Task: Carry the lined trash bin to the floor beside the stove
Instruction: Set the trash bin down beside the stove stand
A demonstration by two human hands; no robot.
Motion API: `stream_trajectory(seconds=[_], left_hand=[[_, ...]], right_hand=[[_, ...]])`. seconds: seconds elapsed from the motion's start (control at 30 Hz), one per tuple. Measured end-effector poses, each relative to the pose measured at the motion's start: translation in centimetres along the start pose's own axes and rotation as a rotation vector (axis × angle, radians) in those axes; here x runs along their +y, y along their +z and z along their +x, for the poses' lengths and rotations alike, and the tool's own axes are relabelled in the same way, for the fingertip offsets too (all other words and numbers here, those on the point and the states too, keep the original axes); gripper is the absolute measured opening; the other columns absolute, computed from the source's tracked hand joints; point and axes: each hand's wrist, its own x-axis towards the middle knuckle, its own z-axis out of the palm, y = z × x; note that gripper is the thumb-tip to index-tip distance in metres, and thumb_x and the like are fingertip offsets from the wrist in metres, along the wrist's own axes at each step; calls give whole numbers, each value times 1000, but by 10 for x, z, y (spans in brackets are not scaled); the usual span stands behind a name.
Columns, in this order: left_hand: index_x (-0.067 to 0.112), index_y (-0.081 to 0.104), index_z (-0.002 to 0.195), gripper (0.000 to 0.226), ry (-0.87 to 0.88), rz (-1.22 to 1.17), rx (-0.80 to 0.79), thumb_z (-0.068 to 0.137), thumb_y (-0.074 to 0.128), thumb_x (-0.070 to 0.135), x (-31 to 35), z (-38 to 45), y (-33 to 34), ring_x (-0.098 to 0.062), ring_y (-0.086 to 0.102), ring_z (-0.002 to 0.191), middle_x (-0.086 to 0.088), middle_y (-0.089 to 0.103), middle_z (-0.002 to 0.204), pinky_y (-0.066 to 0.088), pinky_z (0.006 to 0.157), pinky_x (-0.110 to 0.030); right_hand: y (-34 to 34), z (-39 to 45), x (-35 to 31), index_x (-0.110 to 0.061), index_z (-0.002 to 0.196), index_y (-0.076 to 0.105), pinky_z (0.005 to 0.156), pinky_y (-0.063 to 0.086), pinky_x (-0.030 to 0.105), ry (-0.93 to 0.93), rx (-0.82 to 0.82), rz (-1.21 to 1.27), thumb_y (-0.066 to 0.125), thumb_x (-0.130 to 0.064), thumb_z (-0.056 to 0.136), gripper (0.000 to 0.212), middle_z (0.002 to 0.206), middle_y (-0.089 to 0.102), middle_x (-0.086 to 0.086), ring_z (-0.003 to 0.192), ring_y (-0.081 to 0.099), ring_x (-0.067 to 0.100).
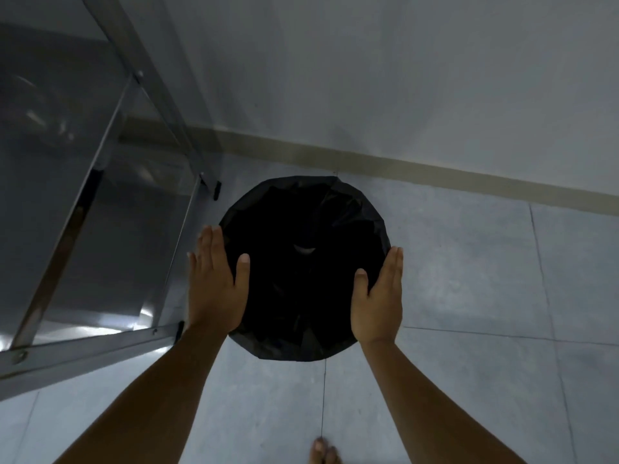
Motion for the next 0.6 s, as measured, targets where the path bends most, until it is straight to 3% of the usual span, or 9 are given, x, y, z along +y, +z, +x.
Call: stream_trajectory(seconds=[0.5, 0.6], left_hand=[[2, 17, 160, 75, 19, -3, 108, 101, 28, 46, 41, 106, 4, -30, 12, 158, -18, 16, 169, 7, 128, -43], [2, 12, 161, 76, 16, 109, 51, 102, 32, 47, 43, 106, -2, -31, 8, 158, -20, 10, 170, 6, 128, -47]], right_hand=[[13, 115, -43, -15, 160, 8, 107, 18, 23, -56, 4, 12, 39, -37, 103, 69, 169, 10, 0, 154, 15, 16], [9, 113, -48, -15, 160, 3, 115, 25, 34, -61, -54, -15, 40, -41, 102, 73, 169, 7, 1, 154, 14, 19]])
